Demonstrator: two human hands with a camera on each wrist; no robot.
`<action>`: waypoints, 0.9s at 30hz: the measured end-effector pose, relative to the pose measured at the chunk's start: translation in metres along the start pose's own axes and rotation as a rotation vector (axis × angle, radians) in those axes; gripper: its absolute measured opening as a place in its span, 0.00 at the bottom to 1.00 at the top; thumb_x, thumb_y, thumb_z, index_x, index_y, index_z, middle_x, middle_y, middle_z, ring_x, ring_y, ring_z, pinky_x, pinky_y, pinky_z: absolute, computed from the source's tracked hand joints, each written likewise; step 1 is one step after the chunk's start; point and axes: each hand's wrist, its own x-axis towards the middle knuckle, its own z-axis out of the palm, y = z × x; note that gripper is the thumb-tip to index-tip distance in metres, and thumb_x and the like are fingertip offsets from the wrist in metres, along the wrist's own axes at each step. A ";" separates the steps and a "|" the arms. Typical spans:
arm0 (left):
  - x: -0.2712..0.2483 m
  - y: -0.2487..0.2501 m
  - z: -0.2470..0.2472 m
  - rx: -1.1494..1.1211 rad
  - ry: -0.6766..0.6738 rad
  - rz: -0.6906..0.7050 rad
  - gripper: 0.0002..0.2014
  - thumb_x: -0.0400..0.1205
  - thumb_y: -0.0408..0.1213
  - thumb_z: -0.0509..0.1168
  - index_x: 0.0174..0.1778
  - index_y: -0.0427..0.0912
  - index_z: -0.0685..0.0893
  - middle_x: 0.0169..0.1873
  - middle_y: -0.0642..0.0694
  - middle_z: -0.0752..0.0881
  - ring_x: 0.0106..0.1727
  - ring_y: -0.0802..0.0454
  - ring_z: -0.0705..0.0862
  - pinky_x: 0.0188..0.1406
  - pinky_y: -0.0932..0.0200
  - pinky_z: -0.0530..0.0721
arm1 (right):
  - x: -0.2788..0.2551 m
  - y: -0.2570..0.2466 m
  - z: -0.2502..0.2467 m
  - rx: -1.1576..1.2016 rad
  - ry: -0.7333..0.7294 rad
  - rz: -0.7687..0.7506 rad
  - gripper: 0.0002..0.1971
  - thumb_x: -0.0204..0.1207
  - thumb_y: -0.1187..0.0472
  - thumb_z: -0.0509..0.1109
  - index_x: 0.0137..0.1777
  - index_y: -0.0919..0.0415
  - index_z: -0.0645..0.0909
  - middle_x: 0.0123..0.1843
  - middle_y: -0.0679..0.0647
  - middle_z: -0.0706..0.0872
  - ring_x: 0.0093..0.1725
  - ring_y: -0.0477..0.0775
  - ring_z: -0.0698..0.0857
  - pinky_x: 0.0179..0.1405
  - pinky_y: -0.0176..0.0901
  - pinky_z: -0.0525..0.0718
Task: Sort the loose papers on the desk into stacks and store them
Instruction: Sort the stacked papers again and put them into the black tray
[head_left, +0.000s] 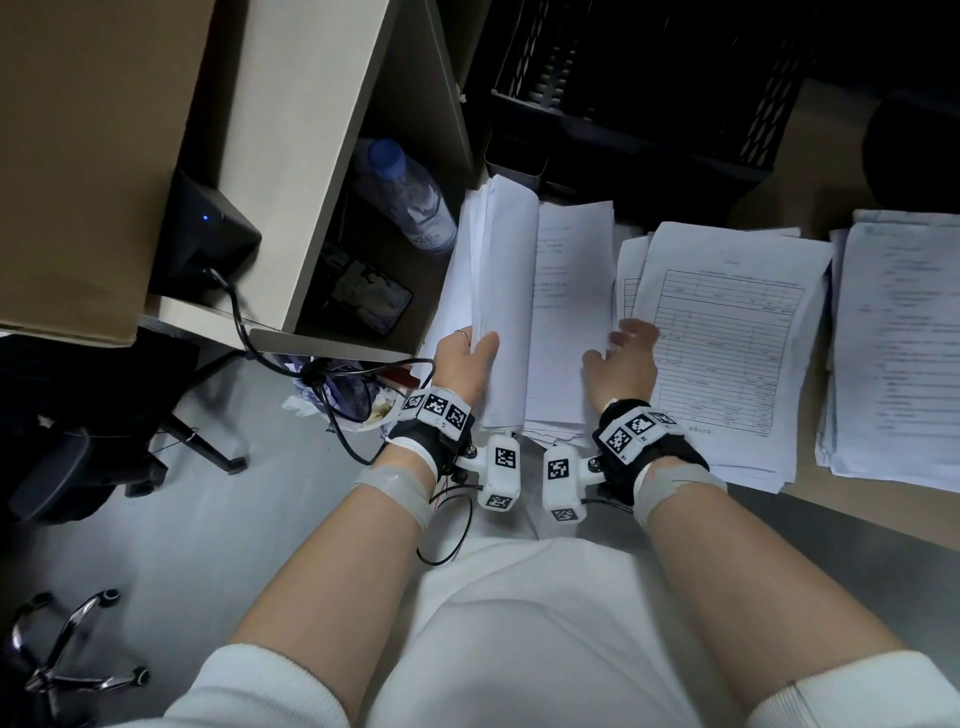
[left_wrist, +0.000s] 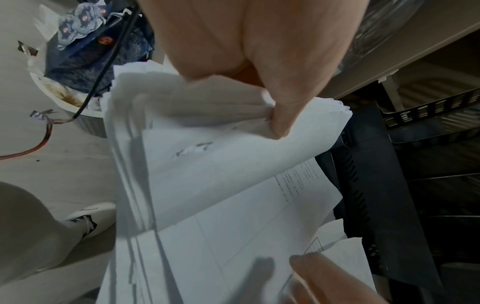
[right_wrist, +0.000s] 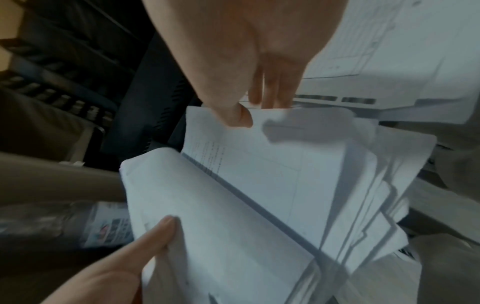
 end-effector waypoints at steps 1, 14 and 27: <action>-0.001 0.000 -0.001 0.020 -0.012 0.015 0.11 0.81 0.40 0.65 0.42 0.34 0.84 0.38 0.40 0.87 0.38 0.47 0.82 0.43 0.54 0.83 | -0.002 -0.003 -0.001 -0.051 0.070 -0.095 0.28 0.72 0.69 0.71 0.72 0.57 0.72 0.69 0.58 0.80 0.67 0.60 0.79 0.58 0.48 0.79; 0.006 -0.006 -0.008 0.000 -0.113 0.001 0.14 0.80 0.49 0.70 0.48 0.41 0.88 0.43 0.42 0.92 0.45 0.46 0.91 0.51 0.51 0.89 | -0.014 -0.012 0.020 0.035 -0.470 -0.158 0.35 0.70 0.50 0.81 0.77 0.52 0.74 0.70 0.46 0.82 0.66 0.47 0.82 0.70 0.45 0.79; 0.010 -0.014 0.004 0.004 -0.023 0.014 0.13 0.87 0.36 0.63 0.62 0.33 0.85 0.54 0.41 0.90 0.52 0.47 0.87 0.54 0.60 0.83 | 0.006 0.005 0.014 -0.264 0.023 -0.070 0.31 0.75 0.61 0.69 0.80 0.58 0.70 0.76 0.61 0.70 0.73 0.64 0.70 0.67 0.57 0.77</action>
